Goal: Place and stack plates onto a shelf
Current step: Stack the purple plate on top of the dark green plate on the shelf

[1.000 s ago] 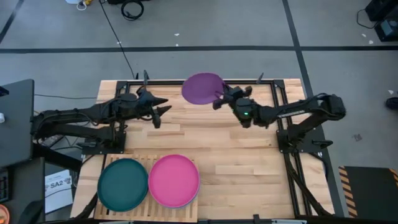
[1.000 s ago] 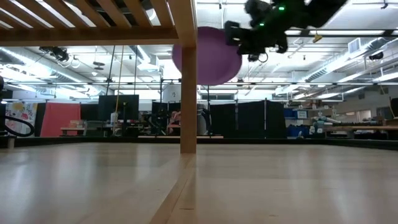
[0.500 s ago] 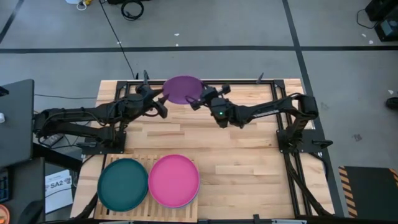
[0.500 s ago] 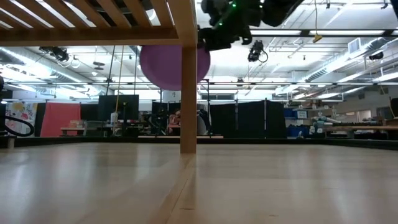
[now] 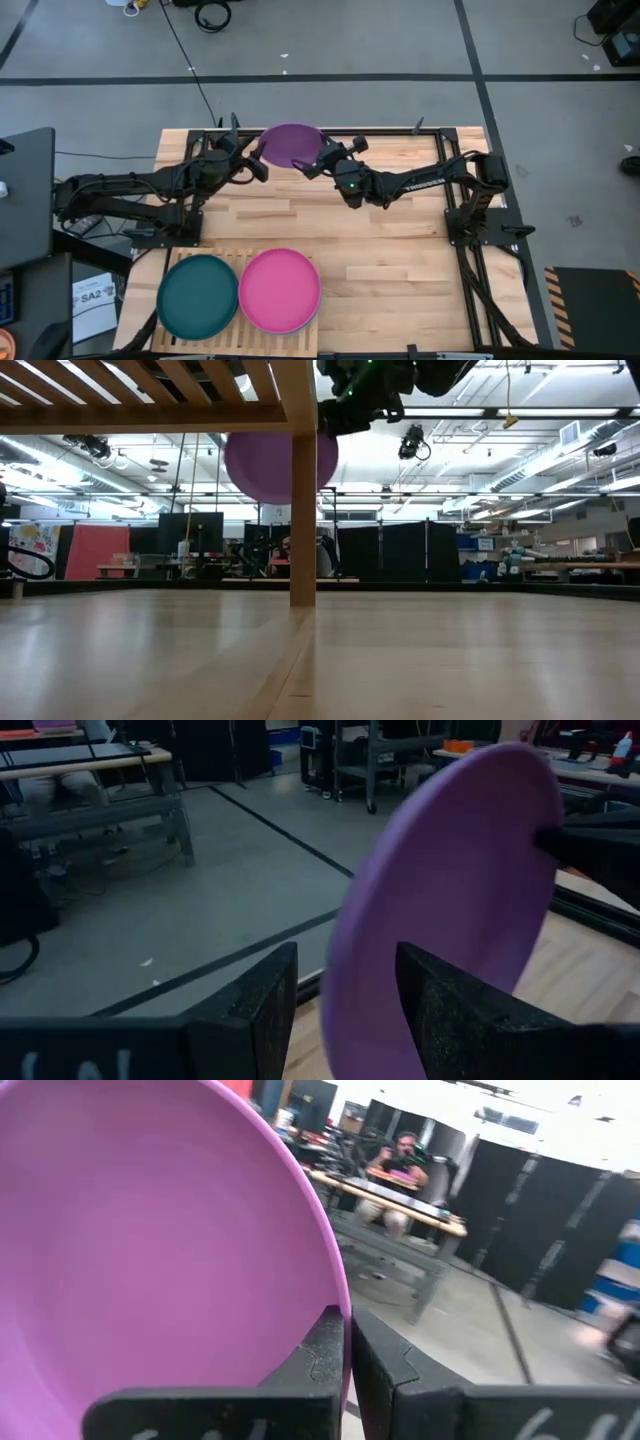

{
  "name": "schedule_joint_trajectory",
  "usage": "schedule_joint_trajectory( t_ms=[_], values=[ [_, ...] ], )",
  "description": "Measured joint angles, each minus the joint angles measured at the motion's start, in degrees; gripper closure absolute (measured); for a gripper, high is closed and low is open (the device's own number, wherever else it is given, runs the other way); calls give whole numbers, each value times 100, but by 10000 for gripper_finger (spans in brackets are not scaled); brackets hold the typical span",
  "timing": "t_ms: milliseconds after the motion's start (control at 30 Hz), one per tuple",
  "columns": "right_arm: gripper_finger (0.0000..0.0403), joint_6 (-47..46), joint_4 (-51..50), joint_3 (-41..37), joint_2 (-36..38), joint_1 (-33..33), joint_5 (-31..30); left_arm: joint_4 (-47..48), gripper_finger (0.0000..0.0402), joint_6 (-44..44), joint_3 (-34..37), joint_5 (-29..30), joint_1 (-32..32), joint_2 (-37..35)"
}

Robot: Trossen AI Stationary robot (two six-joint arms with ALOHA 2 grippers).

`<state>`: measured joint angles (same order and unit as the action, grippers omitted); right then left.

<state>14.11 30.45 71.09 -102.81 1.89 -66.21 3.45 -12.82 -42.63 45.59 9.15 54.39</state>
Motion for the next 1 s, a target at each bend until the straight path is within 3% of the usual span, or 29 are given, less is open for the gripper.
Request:
schedule_joint_trajectory(
  t_ms=[133,433,667,1000],
  values=[
    [389,4,-153,0,-6,11,-193,6,226,7,0,3,0,0],
    [389,-44,-101,0,-6,-74,544,13,226,13,0,93,0,0],
    [389,-48,-3,0,-8,-92,592,17,229,11,0,242,0,0],
    [389,-58,-3,-2,-10,-92,622,17,311,12,0,198,-4,0]
  ],
)
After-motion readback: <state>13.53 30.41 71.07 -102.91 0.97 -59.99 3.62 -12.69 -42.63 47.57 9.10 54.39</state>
